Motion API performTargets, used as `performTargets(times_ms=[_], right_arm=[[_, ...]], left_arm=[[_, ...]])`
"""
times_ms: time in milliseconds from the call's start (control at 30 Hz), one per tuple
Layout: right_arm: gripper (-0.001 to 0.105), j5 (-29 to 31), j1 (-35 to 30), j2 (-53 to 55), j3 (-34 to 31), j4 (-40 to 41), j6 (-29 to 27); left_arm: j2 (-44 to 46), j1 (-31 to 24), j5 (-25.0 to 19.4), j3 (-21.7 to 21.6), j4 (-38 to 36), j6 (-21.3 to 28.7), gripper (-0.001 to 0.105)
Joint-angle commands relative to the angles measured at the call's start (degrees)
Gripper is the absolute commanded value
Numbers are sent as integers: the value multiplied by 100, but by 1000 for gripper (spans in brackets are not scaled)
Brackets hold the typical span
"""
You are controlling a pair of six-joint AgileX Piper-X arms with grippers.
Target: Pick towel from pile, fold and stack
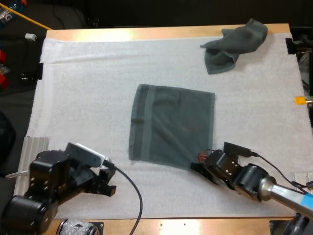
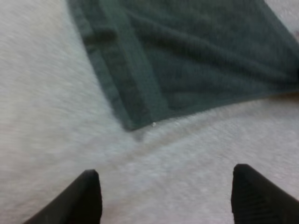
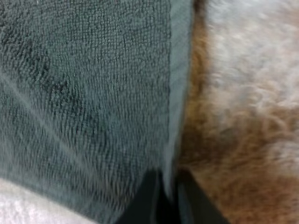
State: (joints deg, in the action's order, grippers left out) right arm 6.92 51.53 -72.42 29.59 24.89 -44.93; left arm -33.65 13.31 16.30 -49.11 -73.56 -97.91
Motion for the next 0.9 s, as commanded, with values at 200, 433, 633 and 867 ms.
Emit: performTargets(times_ms=[200, 433, 633, 867], right_arm=[[0, -165, 15, 209, 7, 676, -394], [0, -165, 15, 209, 7, 724, -343], [0, -165, 15, 209, 7, 724, -325], [0, -165, 15, 209, 7, 724, -325]], left_arm=[[-908, 19, 484, 575, 951, -385, 58], [-2333, 19, 499, 587, 1746, -511, 58], [-3885, 19, 787, 587, 2206, -495, 58], [-5037, 19, 1250, 587, 2651, -469, 58]])
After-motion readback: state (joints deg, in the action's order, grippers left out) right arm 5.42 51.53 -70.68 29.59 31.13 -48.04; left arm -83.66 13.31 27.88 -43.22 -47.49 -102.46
